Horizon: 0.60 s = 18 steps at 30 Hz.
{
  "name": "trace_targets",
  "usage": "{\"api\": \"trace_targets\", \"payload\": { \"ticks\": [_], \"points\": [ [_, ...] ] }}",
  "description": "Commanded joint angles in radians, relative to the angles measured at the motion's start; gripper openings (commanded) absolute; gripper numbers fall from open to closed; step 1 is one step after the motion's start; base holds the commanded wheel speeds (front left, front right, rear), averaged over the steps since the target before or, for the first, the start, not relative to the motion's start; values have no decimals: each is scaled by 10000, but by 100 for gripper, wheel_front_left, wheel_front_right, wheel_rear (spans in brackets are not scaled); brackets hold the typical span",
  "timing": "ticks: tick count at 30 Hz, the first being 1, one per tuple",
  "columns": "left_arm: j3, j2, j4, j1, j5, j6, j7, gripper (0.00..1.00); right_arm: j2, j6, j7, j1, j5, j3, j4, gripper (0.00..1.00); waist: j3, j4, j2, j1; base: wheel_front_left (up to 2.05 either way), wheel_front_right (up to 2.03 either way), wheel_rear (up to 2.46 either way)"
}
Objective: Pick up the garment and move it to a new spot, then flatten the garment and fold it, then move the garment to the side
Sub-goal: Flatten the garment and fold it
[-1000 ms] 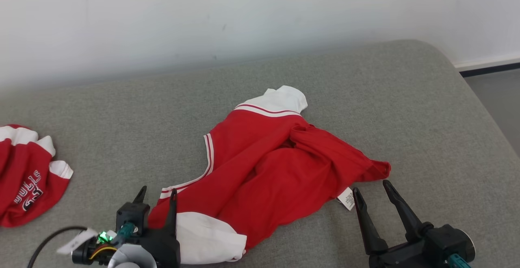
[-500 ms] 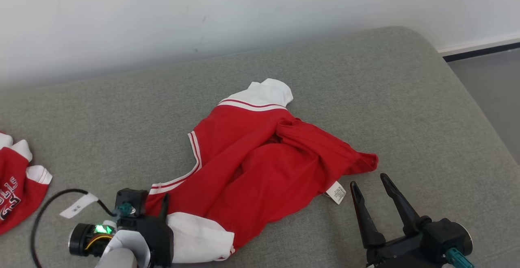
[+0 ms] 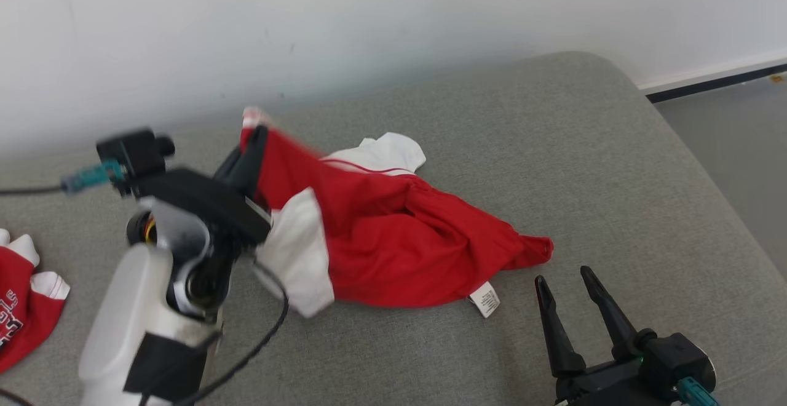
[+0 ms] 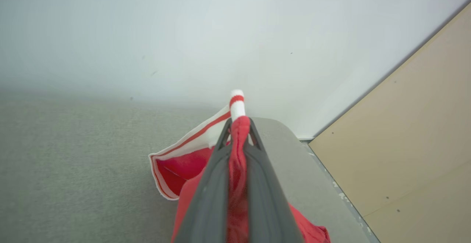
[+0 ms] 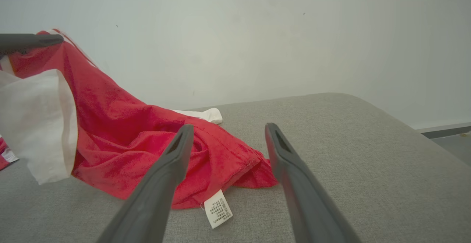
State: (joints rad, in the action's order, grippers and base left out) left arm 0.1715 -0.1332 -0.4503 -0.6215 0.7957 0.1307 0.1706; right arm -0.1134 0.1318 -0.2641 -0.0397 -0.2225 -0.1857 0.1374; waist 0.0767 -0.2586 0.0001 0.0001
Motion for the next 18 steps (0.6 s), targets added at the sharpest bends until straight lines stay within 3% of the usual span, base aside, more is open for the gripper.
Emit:
{"api": "trace_targets", "payload": {
  "ticks": [1,4,9,18],
  "points": [
    [-90,155,300,-281,401,-6,235,0,37,-22,-8,85,-13,-9,20,100,-142,-57,-1,-1,0,0,0],
    [-294,458,946,-989,1274,-224,842,0,94,-22,-9,100,-10,-102,31,100,-283,-165,-1,-1,0,0,0],
    [-67,813,1458,-2515,2610,-1215,1169,0,184,-22,-9,58,-51,-227,95,100,-463,-484,-1,-1,0,0,0],
    [1986,832,-140,-5461,5422,-2606,-1224,0,332,-22,-8,82,-202,-489,309,100,-653,-1526,-1,-1,0,0,0]
  ]
}}
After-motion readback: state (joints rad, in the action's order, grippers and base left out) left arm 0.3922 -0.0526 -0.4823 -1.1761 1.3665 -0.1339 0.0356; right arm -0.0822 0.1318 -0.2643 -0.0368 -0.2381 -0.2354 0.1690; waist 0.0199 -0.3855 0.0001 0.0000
